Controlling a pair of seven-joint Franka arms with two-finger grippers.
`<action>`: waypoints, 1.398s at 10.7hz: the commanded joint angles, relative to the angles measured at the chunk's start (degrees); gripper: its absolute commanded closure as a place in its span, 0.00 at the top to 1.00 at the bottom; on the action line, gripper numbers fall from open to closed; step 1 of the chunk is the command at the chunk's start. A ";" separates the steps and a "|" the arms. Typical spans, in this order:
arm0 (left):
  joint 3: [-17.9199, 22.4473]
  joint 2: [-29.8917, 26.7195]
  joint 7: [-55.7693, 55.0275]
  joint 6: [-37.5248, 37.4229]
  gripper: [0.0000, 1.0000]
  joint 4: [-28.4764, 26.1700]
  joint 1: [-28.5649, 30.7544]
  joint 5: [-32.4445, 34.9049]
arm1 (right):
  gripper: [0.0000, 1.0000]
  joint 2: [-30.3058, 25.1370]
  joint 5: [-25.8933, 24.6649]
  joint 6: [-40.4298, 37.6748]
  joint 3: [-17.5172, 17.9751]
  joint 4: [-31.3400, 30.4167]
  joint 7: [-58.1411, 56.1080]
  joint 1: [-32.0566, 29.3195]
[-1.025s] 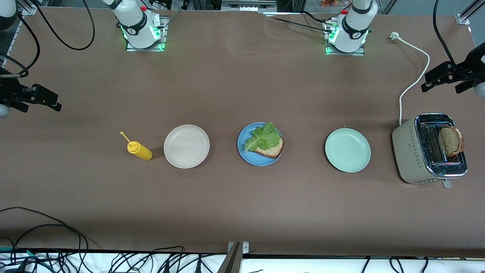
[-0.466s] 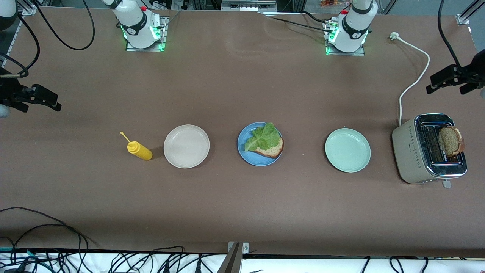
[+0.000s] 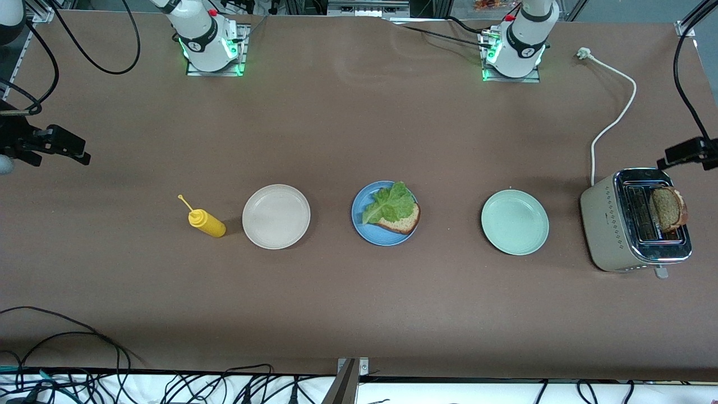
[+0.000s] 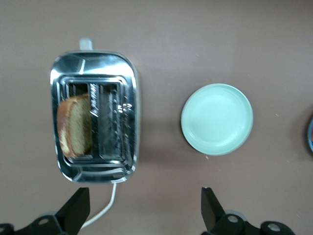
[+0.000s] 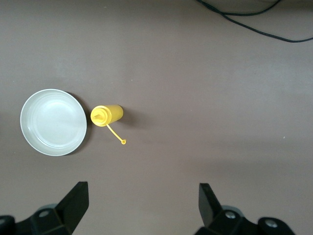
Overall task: Make sandwich in blue plate with both arms
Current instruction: 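Lower the left gripper onto the bread slice in the toaster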
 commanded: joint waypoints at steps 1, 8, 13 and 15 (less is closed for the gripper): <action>-0.22 5.74 2.06 5.97 1.00 2.78 2.97 3.08 | 1.00 0.54 0.08 -0.44 0.11 1.35 -0.27 -0.30; -0.31 10.85 6.54 13.99 1.00 2.34 8.86 5.84 | 1.00 0.54 0.16 -0.52 0.11 1.35 -0.27 -0.39; -0.39 13.31 5.93 14.00 1.00 1.37 10.01 2.67 | 1.00 0.54 0.08 -0.44 0.11 1.35 -0.27 -0.39; -0.48 15.68 6.63 16.17 1.00 1.46 10.18 2.58 | 1.00 0.54 0.08 -0.44 0.11 1.35 -0.27 -0.39</action>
